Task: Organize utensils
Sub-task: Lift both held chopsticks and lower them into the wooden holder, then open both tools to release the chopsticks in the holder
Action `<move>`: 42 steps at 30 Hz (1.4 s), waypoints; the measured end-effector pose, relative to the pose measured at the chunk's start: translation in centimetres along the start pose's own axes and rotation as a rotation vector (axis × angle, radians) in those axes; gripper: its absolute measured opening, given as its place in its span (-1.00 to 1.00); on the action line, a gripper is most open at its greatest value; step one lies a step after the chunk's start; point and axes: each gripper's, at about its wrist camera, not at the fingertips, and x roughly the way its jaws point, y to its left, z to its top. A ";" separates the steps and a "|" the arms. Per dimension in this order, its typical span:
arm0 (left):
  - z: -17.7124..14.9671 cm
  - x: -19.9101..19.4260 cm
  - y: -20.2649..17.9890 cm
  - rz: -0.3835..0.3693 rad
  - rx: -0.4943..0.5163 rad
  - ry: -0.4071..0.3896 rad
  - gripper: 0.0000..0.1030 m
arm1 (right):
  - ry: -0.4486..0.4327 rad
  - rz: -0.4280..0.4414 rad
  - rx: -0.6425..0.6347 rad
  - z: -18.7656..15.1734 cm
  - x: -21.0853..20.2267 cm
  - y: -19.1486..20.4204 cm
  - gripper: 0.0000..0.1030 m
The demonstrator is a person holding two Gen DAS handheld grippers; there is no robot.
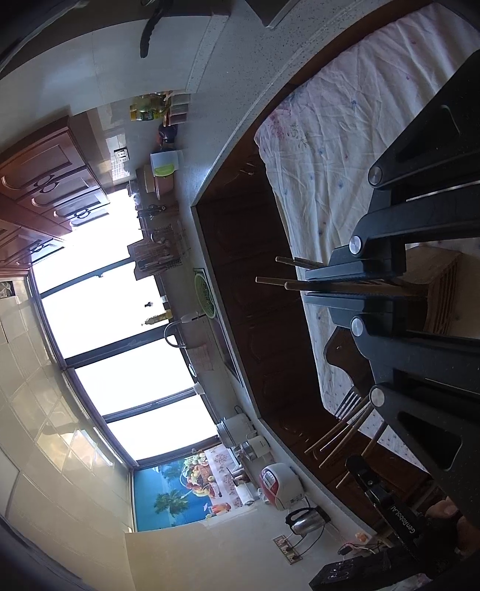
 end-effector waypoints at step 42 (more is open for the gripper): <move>-8.3 -7.1 2.9 0.113 -0.045 0.072 0.54 | -0.009 0.016 0.021 -8.5 -7.6 -0.5 0.82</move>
